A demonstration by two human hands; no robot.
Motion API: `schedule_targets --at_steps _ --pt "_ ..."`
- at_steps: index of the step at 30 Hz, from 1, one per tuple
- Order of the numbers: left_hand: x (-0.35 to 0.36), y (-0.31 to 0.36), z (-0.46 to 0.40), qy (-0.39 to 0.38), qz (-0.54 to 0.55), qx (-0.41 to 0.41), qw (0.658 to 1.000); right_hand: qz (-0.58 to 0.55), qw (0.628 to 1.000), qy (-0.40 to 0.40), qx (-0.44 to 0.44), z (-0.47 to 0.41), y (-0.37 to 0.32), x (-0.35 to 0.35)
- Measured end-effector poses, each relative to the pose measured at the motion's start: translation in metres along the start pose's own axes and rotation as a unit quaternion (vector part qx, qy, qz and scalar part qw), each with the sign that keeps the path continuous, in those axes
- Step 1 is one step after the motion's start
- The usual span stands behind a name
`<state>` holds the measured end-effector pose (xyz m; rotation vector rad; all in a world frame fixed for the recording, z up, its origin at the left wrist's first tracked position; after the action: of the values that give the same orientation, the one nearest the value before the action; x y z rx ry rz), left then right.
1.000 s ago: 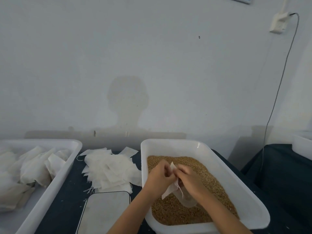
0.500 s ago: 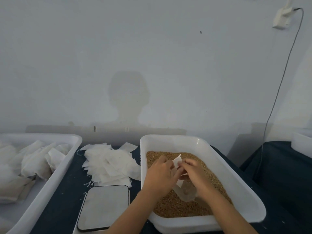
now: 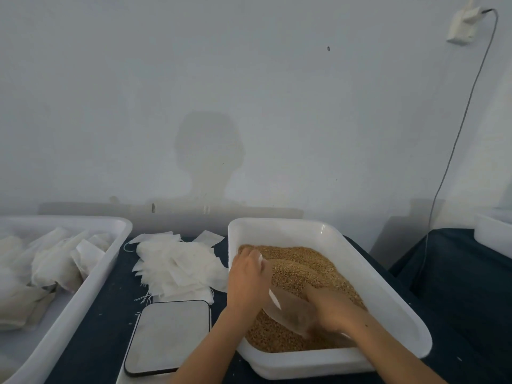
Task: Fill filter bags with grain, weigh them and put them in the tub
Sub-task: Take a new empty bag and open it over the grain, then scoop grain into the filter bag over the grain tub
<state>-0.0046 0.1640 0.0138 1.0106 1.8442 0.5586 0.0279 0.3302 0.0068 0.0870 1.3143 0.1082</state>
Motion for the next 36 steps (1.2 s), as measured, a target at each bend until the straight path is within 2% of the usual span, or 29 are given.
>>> schedule_targets --at_steps 4,9,14,18,23,27,32,36 --pt "0.004 -0.005 0.000 -0.028 -0.010 -0.031 0.999 0.056 0.998 0.029 -0.031 0.001 -0.003 0.004" --pt "0.007 -0.008 0.001 -0.018 0.008 -0.025 0.999 0.015 0.989 0.146 -0.018 0.004 0.012 -0.011" --pt "0.008 -0.008 0.001 -0.014 0.020 -0.022 0.999 0.191 0.967 0.167 0.029 0.005 0.033 -0.041" --pt "0.009 -0.007 0.000 -0.023 0.009 -0.021 0.999 0.259 0.948 0.187 0.015 -0.005 0.030 -0.041" --pt "0.008 -0.007 0.000 -0.029 -0.008 -0.016 0.999 0.169 0.970 0.174 -0.030 -0.019 0.018 -0.024" --pt "0.006 -0.004 0.001 -0.023 -0.023 -0.005 0.999 0.067 0.989 0.131 -0.035 -0.024 0.018 -0.013" --pt "0.001 0.000 -0.001 0.001 -0.051 0.067 0.996 0.002 0.995 0.097 -0.031 -0.018 0.026 -0.013" --pt "0.001 -0.001 -0.005 -0.023 -0.089 0.081 0.992 -0.056 0.994 0.097 -0.013 -0.001 0.044 -0.024"
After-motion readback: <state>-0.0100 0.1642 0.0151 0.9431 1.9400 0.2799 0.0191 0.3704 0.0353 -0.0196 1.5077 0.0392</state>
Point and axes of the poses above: each hand's wrist, its own z-axis away from the middle knuckle, its own x-axis out of the palm, y = z × x, the point moved 1 cm from there along -z, towards the middle knuckle, and after that the axes turned 9 degrees about z, right-handed, at the moved point
